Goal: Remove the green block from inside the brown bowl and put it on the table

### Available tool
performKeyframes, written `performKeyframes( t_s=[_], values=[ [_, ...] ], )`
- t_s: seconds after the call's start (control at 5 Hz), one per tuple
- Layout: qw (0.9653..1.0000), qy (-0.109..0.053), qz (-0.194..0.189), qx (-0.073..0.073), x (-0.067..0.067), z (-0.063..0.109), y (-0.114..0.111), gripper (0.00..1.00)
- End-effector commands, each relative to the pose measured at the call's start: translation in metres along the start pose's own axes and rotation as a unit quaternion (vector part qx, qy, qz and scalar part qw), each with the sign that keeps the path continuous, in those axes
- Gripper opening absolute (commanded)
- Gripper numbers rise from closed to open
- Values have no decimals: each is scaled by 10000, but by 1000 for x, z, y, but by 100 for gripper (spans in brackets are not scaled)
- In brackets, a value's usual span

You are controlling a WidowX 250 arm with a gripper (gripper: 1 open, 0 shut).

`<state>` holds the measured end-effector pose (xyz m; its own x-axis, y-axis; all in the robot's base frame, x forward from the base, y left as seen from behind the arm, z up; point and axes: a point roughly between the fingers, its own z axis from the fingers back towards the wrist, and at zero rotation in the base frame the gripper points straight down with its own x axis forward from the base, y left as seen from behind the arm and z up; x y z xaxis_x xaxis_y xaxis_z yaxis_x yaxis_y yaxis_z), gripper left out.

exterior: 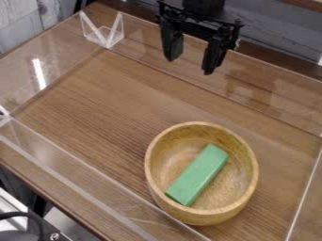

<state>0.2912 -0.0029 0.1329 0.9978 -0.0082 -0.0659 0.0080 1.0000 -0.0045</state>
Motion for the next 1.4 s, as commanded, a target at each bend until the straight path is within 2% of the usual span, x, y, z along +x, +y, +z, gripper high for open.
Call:
performKeyframes(
  t_s=[0.0, 0.2, 0.4, 0.6, 0.8, 1.2],
  values=[
    [9998, 101, -137, -33, -15, -12, -13, 100],
    [9990, 279, -335, -60, -45, -35, -34, 100],
    [9988, 137, -472, -32, -63, -42, -60, 100],
    [9983, 33, -573, -58, -69, -54, -72, 100],
    [9978, -74, -650, -106, -71, -71, -74, 100],
    [9976, -102, -648, -210, -69, -72, -71, 100]
  ],
)
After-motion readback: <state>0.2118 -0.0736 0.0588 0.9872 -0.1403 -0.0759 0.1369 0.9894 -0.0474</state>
